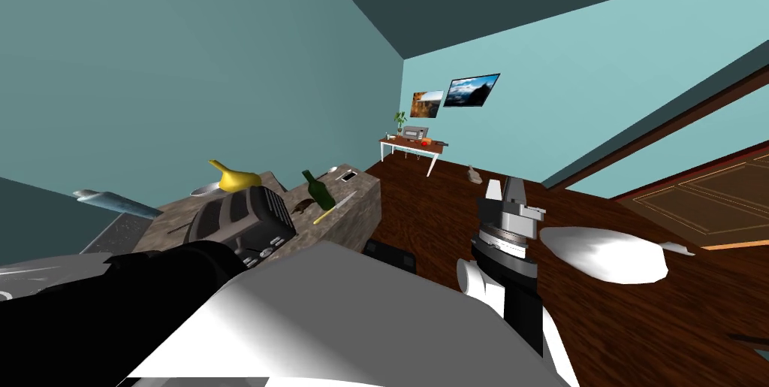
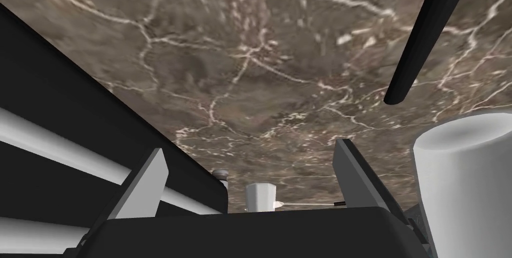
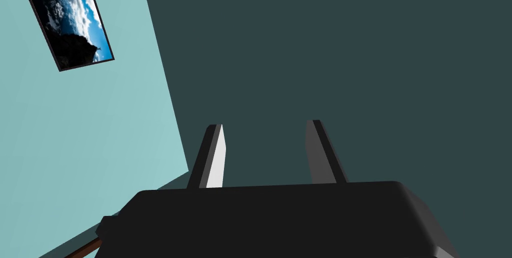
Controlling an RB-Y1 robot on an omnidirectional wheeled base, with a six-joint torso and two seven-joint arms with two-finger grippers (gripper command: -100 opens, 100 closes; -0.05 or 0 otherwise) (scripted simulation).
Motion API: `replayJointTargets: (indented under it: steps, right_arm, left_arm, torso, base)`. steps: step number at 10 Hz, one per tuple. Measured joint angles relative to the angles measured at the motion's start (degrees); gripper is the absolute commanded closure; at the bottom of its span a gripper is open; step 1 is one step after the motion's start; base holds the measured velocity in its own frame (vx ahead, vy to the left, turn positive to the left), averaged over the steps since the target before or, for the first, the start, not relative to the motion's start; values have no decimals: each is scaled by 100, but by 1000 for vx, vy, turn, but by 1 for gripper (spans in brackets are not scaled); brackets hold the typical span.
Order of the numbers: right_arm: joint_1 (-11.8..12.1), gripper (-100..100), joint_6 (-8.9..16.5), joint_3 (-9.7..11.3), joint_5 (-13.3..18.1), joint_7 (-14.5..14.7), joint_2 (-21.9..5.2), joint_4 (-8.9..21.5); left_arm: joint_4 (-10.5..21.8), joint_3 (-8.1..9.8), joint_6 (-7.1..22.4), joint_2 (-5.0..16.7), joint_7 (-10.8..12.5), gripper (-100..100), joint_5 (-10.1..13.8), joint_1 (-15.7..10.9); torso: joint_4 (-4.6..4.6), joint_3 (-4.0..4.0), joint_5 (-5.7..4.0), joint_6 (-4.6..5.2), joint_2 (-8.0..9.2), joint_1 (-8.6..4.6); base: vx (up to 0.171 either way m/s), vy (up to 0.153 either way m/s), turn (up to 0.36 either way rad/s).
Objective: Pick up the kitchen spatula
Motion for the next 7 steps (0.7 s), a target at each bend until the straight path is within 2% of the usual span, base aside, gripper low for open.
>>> replayJointTargets:
  steps: [2,3,5,6,7]
  right_arm:
    - [0,0,0,0,0,0,0,0]
    - [0,0,0,0,0,0,0,0]
    - [0,0,0,0,0,0,0,0]
    - [0,0,0,0,0,0,0,0]
    - [0,0,0,0,0,0,0,0]
  left_arm:
    - [24,89,-138,-73,236,-100,-275,76]
    - [136,102,-253,-108,325,-100,-409,44]
    - [120,235,-425,-163,535,-100,-661,207]
    - [301,249,-576,-247,640,-100,-853,133]
    - [132,405,-647,-261,831,-100,-978,411]
  torso:
    - [1,-1,6,4,-2,0]
    - [0,-2,9,4,-5,2]
    - [0,-3,9,4,-6,3]
    - [0,-3,10,6,-6,6]
    - [0,-3,9,6,-6,8]
  base:
    - [2,18,-66]
    - [2,19,-86]
    - [2,22,-65]
    - [3,34,-146]
    - [2,29,-38]
